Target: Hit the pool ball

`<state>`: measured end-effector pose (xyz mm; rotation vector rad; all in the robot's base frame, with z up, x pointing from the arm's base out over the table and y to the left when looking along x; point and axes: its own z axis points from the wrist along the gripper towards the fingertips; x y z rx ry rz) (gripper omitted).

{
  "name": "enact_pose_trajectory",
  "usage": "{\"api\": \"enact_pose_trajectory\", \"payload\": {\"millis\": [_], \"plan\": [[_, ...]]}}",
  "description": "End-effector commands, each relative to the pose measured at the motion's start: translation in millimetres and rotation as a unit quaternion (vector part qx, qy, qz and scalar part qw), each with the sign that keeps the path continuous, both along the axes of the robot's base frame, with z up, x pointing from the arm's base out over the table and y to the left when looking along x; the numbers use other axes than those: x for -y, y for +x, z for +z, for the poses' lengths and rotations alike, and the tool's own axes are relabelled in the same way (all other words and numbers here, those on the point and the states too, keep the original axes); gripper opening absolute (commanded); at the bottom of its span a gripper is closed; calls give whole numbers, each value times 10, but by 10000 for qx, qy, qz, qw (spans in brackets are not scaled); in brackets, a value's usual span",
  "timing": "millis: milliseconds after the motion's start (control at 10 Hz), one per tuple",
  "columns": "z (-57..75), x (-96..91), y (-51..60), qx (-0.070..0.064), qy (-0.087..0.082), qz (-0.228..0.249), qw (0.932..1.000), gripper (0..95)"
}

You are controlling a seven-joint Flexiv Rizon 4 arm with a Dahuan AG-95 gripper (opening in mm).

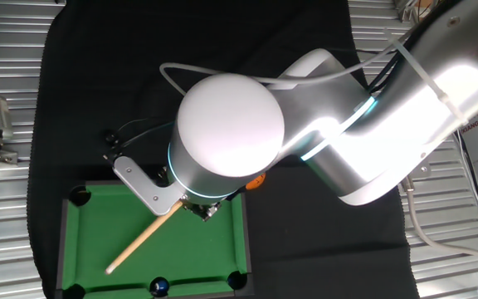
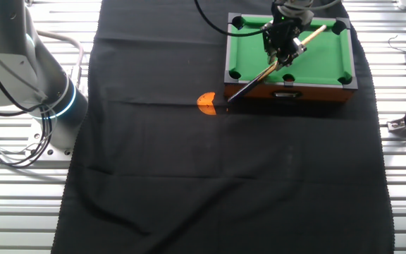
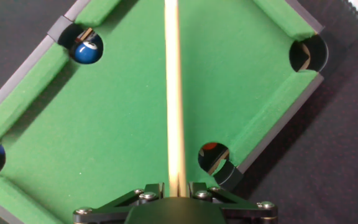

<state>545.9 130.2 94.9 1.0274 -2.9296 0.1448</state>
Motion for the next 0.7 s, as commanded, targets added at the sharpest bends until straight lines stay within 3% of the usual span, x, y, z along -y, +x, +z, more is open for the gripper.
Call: {"api": "enact_pose_trajectory", "payload": {"millis": [100, 700], "plan": [[1, -2, 1, -1, 8, -4, 10000, 380], [34, -14, -11, 1, 41, -25, 10000, 380]]}}
